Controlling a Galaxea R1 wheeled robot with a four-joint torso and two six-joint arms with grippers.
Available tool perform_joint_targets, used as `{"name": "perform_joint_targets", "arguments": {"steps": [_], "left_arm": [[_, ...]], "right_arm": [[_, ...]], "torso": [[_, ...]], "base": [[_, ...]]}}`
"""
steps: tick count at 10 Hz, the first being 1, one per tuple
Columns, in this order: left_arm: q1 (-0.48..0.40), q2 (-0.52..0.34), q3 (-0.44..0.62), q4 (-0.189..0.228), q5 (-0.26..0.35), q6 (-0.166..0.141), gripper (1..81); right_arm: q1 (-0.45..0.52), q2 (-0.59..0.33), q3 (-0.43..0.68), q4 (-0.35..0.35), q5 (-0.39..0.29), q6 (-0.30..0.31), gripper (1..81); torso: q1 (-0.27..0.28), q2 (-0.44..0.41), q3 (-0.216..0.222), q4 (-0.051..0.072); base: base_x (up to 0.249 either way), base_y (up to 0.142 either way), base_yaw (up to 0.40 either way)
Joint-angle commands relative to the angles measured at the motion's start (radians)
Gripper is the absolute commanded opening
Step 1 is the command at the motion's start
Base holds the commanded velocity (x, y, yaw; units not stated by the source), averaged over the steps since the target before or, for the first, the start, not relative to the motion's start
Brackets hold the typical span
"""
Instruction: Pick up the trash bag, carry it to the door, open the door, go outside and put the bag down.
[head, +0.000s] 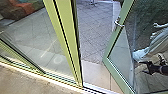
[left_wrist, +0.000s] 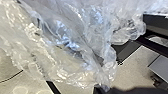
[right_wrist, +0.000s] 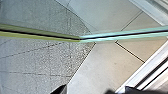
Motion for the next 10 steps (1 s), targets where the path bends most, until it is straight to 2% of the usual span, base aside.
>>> {"name": "perform_joint_targets", "arguments": {"steps": [1, 3, 5, 8, 10], "left_arm": [[0.022, -0.009, 0.016, 0.003, 0.102, 0.003, 1.0], [0.018, -0.008, 0.016, 0.011, 0.104, 0.003, 1.0], [0.018, -0.008, 0.016, 0.011, 0.104, 0.003, 1.0], [0.016, -0.008, 0.021, 0.011, 0.104, 0.003, 1.0], [0.016, -0.009, 0.021, 0.012, 0.104, 0.003, 1.0]], "right_arm": [[-0.11, 0.06, -0.023, -0.089, -0.002, -0.017, 81.1], [-0.265, 0.159, -0.062, -0.157, 0.036, -0.02, 81.1], [-0.325, 0.224, -0.095, -0.183, 0.062, -0.022, 81.1], [-0.379, 0.285, -0.126, -0.221, 0.064, -0.022, 81.1], [-0.437, 0.331, -0.134, -0.275, 0.064, -0.022, 81.1]], "torso": [[0.0, -0.001, 0.0, 0.0], [0.0, -0.001, 0.0, 0.0], [0.0, -0.001, 0.047, 0.0], [0.0, -0.001, 0.097, 0.0], [0.0, -0.001, 0.139, 0.0]], "base": [[0.0, 0.0, 0.0], [0.0, 0.0, 0.0], [0.0, 0.0, 0.0], [0.0, 0.0, 0.0], [0.0, 0.0, 0.0]]}}
